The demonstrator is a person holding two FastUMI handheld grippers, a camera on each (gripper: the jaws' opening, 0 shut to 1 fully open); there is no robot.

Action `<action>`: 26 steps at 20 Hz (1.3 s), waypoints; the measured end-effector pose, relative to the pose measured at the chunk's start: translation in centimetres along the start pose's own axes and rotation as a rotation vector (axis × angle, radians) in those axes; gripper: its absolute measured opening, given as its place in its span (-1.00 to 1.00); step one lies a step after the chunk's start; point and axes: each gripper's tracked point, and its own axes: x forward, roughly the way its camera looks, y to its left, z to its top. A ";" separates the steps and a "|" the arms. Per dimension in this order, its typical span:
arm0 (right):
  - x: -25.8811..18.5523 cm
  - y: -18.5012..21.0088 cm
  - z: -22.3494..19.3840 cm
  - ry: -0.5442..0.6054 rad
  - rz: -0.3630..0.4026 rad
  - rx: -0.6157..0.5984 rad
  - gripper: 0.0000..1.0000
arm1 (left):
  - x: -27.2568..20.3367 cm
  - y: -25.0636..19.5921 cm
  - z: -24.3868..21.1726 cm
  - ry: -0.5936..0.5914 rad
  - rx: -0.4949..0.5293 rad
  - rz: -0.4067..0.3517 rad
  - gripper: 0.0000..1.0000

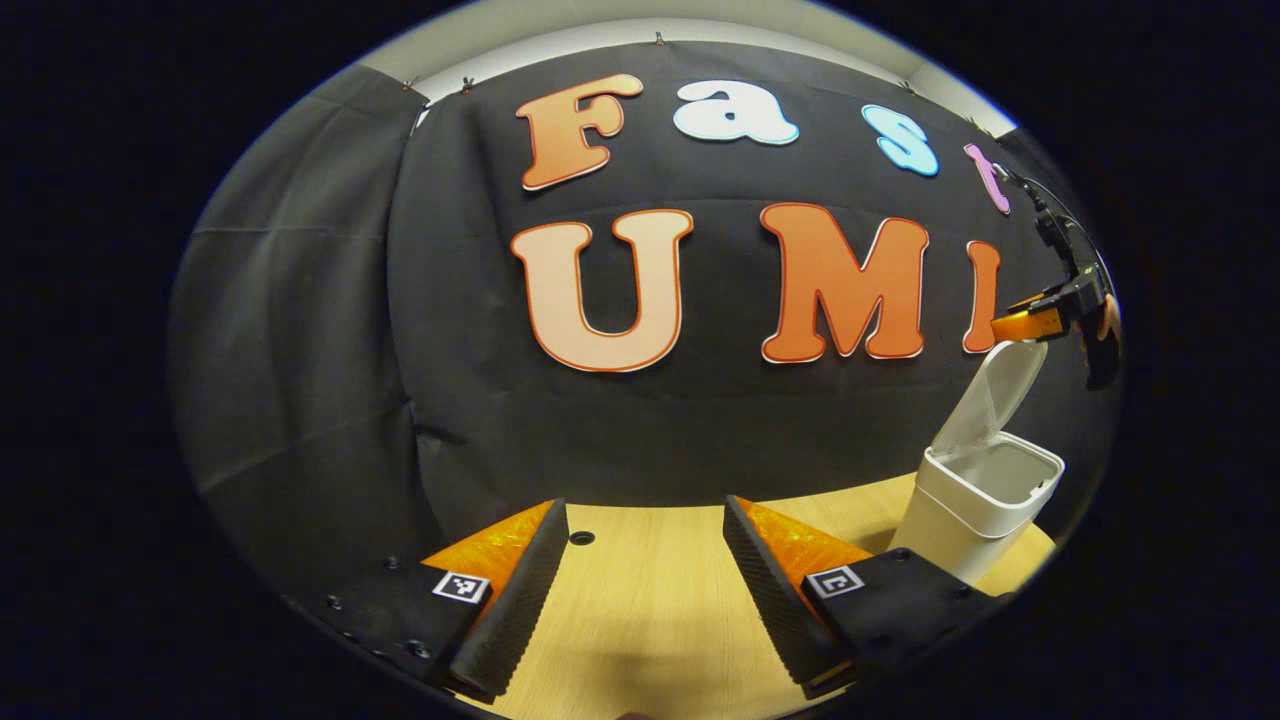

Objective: Press the lid of the desktop garbage bin to open it, pick up the crumpled paper on the desktop and throw it into the bin, then pick up the pop can on the desktop and drop it into the bin, and finally close the garbage bin lid.

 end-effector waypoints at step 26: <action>-5.4 6.0 -16.3 0.253 0.034 0.223 0.68 | 0.7 -1.3 -1.1 0.039 0.069 -0.071 0.97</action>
